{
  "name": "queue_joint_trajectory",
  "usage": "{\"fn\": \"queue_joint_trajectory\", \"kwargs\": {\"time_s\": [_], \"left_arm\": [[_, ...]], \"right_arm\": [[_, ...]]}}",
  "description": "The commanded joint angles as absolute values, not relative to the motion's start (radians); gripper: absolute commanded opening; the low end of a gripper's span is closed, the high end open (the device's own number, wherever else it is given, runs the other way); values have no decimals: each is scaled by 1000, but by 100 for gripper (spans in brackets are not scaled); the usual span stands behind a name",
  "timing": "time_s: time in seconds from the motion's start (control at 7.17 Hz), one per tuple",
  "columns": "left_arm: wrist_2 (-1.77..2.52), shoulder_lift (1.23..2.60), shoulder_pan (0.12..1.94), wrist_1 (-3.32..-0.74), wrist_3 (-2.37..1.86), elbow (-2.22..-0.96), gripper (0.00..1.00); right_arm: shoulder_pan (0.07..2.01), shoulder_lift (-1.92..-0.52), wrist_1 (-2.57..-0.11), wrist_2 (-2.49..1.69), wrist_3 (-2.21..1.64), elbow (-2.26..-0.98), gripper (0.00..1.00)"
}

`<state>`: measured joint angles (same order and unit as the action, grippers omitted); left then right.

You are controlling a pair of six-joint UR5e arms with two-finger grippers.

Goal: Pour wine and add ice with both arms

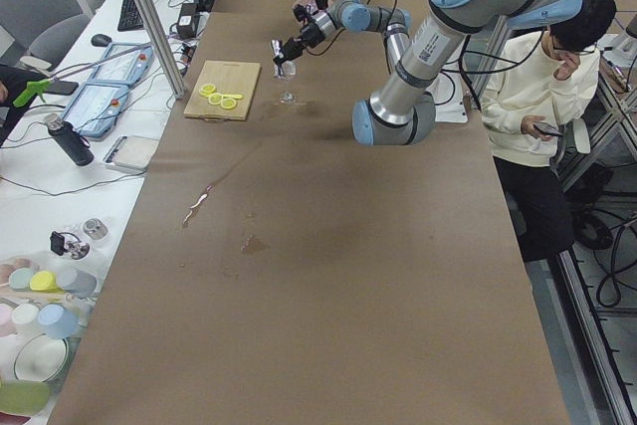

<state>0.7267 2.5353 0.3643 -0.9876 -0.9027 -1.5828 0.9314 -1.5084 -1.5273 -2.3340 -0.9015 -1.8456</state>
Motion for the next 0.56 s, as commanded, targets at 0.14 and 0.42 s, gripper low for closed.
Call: {"fn": "queue_joint_trajectory", "kwargs": {"time_s": [0.14, 0.42], "left_arm": [[700, 2566, 354, -905, -904, -1516, 0], [678, 2582, 351, -821, -902, -1514, 0]], "right_arm": [[913, -1493, -1525, -2324, -902, -1813, 56], [913, -1488, -1525, -2321, -900, -1805, 54]]}}
